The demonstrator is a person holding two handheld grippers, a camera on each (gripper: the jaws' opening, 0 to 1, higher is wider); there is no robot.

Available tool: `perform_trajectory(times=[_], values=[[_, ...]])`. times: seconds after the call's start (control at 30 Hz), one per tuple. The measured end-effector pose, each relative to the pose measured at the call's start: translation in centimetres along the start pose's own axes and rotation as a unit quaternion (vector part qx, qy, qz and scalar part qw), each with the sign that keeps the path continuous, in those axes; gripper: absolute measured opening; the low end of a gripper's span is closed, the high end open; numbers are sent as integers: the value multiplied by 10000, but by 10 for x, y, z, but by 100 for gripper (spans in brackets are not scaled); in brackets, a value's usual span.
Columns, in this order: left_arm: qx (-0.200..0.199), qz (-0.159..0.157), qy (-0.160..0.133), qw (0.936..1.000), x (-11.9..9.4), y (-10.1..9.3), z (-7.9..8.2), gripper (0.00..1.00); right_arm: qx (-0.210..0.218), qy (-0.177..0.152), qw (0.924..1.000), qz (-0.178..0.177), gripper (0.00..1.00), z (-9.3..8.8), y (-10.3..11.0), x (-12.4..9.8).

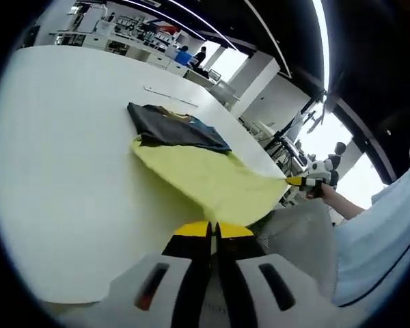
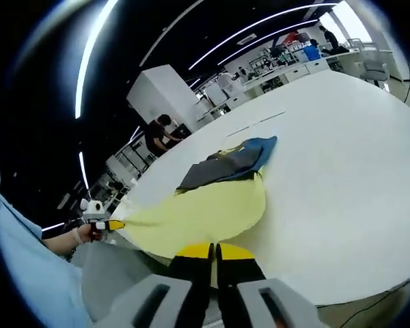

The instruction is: Fold the garment on the visible template until the final outline fits inside the template.

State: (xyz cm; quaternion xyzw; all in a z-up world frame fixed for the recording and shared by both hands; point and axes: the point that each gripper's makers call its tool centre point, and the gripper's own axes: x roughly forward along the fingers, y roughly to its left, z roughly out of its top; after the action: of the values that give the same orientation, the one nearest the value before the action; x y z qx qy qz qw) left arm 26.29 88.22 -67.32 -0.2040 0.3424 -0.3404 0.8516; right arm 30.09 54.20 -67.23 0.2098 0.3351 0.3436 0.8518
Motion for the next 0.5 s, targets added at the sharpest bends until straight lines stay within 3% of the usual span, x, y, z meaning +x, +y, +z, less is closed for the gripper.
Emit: perform_trajectory(times=[0.3,0.5], values=[[-63,-105,60,9999,-4,-11,-7,0,96,37,9999,-36,0,-7,2,-5],[-83,-195,-93,9997,0,-11,5,0,183,-39,9998,-37,0,-4,1,-2]])
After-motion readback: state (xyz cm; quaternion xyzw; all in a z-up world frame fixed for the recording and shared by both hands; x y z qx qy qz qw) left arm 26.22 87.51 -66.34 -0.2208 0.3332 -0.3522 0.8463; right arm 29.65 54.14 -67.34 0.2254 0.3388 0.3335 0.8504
